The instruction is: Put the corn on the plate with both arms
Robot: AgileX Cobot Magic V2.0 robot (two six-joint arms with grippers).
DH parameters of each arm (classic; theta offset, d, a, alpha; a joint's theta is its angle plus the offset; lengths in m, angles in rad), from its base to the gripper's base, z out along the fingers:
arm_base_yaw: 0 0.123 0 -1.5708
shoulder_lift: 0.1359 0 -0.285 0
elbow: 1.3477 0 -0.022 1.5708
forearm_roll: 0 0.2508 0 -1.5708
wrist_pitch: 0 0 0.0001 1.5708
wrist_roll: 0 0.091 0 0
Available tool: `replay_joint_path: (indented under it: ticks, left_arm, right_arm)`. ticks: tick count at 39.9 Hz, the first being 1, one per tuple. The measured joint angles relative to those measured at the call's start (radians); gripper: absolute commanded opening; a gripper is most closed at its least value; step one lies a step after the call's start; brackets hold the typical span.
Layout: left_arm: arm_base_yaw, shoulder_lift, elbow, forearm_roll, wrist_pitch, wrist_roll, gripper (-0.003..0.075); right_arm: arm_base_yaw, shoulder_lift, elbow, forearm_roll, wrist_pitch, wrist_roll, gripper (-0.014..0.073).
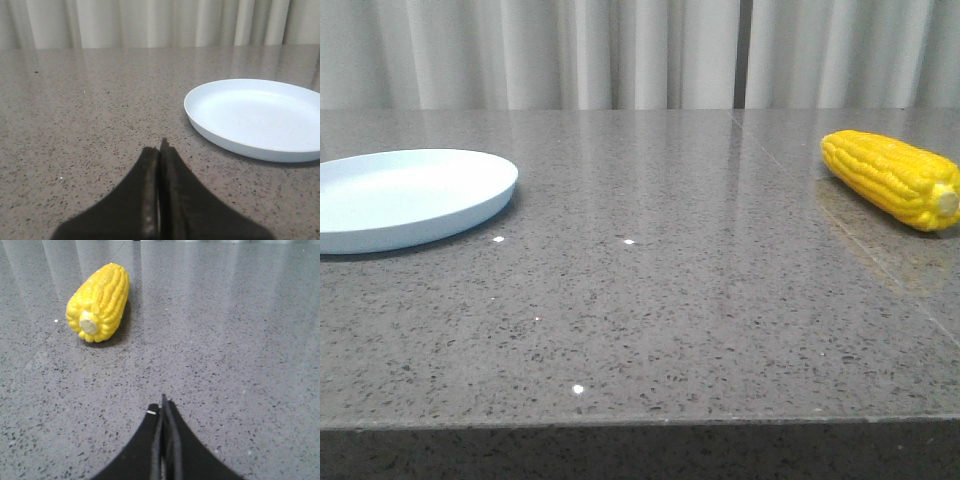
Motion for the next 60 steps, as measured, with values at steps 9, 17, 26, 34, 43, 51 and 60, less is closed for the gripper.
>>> replay_joint_path:
  ticks: [9,17,26,34,43,51,60]
  left_arm:
    - [0.000,0.000,0.000,0.000,0.000,0.000,-0.0020]
    - [0.000,0.000,0.000,0.000,0.000,0.000,-0.0020]
    - [0.000,0.000,0.000,0.000,0.000,0.000,-0.0020]
    - [0.000,0.000,0.000,0.000,0.000,0.000,-0.0020]
    - [0.000,0.000,0.000,0.000,0.000,0.000,-0.0020]
    - [0.000,0.000,0.000,0.000,-0.043,0.000,-0.0020]
    - [0.000,0.000,-0.021,-0.016,-0.206,0.000,-0.0020]
  right_arm:
    - [0.000,0.000,0.000,0.000,0.000,0.000,-0.0068]
    - [0.000,0.000,0.000,0.000,0.000,0.000,-0.0068]
    - [0.000,0.000,0.000,0.000,0.000,0.000,-0.0068]
    - [0.000,0.000,0.000,0.000,0.000,0.000,-0.0068]
    - [0.000,0.000,0.000,0.000,0.000,0.000,-0.0068]
    - [0.000,0.000,0.000,0.002,-0.009,0.000,-0.0068]
    - [0.000,0.000,-0.048,0.004,-0.055,0.000,-0.0067]
